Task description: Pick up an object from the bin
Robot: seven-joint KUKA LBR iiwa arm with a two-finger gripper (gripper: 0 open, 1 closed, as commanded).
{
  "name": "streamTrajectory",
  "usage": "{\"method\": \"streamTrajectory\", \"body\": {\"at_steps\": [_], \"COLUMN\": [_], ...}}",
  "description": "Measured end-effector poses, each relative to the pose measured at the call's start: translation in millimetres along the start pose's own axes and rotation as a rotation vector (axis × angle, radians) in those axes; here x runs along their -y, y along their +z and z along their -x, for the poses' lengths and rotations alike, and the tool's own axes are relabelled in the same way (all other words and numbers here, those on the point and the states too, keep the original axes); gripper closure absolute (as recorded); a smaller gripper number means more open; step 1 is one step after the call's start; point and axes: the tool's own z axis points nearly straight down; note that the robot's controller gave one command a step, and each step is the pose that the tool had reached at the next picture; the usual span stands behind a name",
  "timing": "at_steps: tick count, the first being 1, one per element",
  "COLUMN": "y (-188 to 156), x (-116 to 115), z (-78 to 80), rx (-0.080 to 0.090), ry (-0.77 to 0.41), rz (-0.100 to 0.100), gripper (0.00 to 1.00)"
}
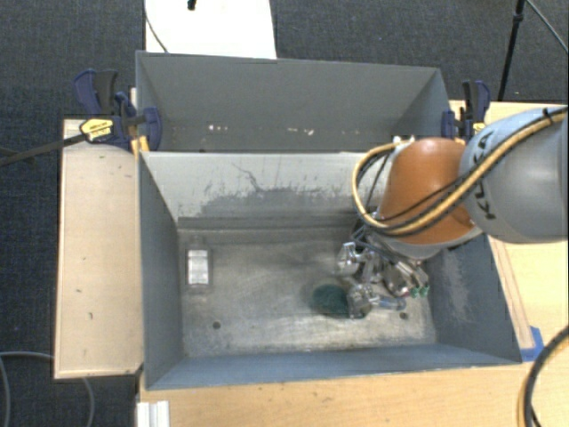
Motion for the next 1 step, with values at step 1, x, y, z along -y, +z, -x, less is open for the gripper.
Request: {"method": "streamTrajectory", "body": {"at_steps": [1], "y": [-153.9], "x": [-24.9], "z": [12.1], "rx": [0.030], "ry": [-0.241], "rz": [-0.008], "gripper": [1.00]}}
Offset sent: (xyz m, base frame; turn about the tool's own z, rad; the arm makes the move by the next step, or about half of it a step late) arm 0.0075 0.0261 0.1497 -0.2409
